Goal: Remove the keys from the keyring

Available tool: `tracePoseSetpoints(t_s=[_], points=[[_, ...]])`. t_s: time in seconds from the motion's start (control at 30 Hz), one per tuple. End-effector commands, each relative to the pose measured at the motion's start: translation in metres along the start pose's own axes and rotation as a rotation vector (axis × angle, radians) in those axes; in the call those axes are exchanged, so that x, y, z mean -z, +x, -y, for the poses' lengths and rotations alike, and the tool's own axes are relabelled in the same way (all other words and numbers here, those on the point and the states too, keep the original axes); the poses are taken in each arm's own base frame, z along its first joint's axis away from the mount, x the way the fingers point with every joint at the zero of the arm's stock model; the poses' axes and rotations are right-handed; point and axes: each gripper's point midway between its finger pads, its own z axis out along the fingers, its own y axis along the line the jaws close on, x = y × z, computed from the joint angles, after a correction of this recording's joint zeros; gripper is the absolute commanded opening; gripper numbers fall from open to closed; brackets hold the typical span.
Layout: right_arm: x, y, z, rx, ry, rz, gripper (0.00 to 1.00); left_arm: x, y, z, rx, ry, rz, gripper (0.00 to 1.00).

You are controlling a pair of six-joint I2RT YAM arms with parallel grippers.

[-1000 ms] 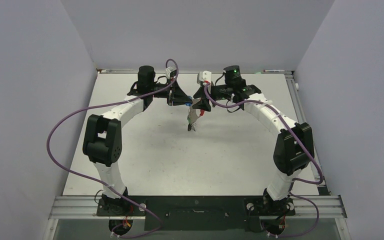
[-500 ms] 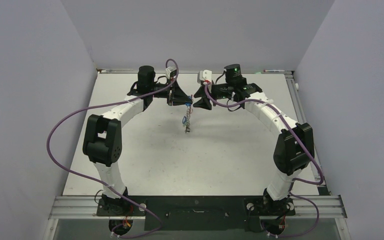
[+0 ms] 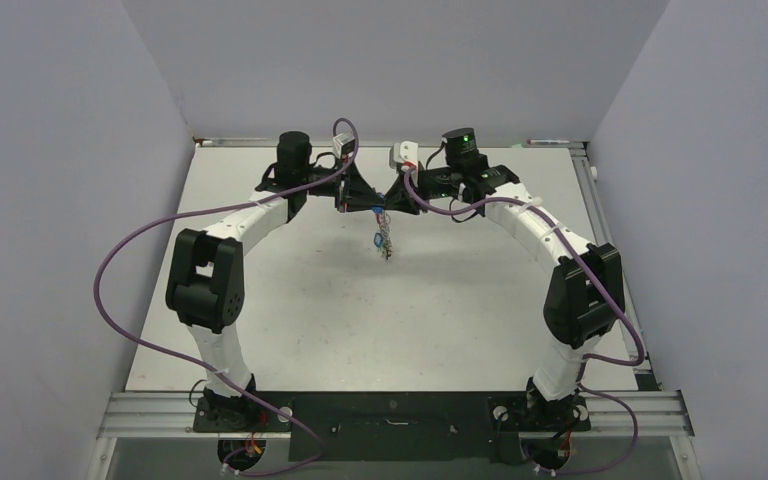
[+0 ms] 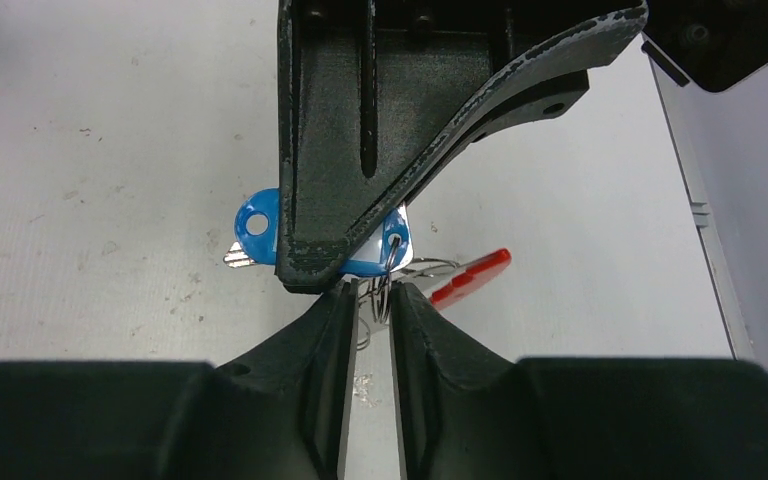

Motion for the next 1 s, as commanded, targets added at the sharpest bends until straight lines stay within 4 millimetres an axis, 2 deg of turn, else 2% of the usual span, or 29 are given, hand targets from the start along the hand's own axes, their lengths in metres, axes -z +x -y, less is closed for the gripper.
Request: tracePoseSetpoints(t_s=[0.0,0.07,0.1,0.2,0.33,0.67,0.83,0.97], points=[[-0.002,-0.02,0.01,0.063,0.008,0.039,0.15,0.0,0.004,0.018,-0.085,0.036,-0.026,0.0],[-0.002,-0.02,0.012,0.051,0.021,0.037,0.06,0.001,0.003,0.018,-0.085,0.036,-0.023,0.0],[-0.002,-0.019,0.013,0.046,0.026,0.036,0.05,0.002,0.002,0.018,-0.087,0.036,-0.02,0.0],[0.003,-0.02,0.018,0.023,0.047,0.05,0.05,0.007,-0.001,0.018,-0.09,0.034,-0.002,0.0],[0.011,-0.023,0.029,-0.066,0.083,0.103,0.05,0.013,-0.004,0.009,-0.072,0.019,0.029,0.0],[0.014,-0.028,0.028,-0.234,0.093,0.258,0.05,0.012,-0.005,-0.008,-0.039,-0.002,0.044,0.0],[0.034,-0.055,0.031,-0.315,0.088,0.457,0.05,0.011,-0.005,-0.012,-0.032,-0.013,0.047,0.0],[0.037,-0.062,0.025,-0.357,0.059,0.518,0.05,0.01,-0.005,-0.014,-0.032,-0.017,0.047,0.0]])
